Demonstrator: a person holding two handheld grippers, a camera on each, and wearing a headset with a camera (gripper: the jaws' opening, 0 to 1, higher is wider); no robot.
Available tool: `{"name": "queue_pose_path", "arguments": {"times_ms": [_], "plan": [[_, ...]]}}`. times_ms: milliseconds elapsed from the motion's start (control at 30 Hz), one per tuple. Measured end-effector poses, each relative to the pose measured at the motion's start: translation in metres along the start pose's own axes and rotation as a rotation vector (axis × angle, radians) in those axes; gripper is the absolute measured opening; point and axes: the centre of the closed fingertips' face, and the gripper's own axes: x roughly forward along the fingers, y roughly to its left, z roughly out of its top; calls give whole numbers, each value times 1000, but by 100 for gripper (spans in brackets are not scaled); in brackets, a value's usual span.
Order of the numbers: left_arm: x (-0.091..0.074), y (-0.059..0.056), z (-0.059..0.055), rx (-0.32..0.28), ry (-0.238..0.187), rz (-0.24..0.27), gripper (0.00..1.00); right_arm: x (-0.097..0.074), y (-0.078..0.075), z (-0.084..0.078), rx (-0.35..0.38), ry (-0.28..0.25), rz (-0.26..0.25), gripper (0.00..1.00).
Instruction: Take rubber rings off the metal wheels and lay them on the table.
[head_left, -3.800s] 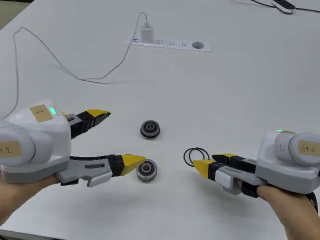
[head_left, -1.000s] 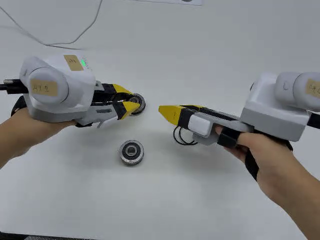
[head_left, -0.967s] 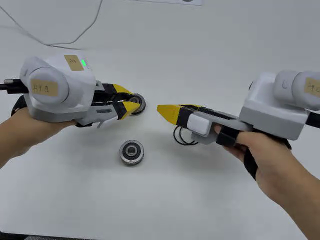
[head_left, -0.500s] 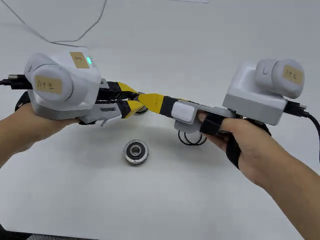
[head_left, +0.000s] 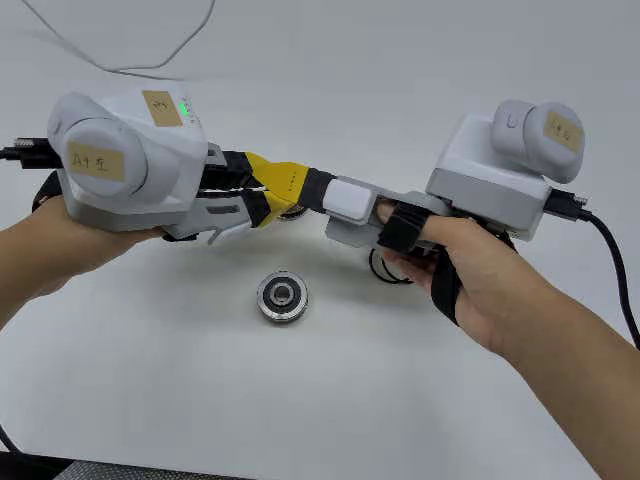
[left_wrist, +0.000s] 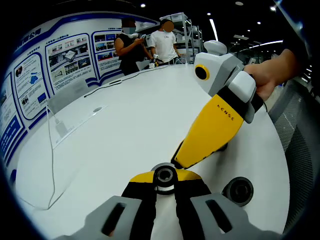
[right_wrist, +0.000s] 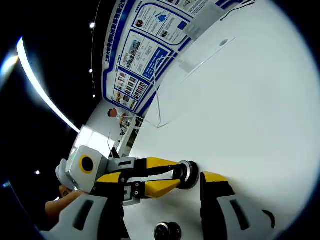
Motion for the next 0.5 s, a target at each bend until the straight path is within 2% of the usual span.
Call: {"name": "queue_pose_path", "arguments": {"times_ms": [200,500], "plan": [[0,0,0,-1,2,0,13,4,2,-2,17,7,13,63],[0,0,0,-4,6,3,13,2,4,0,9,0,17,62]]}}
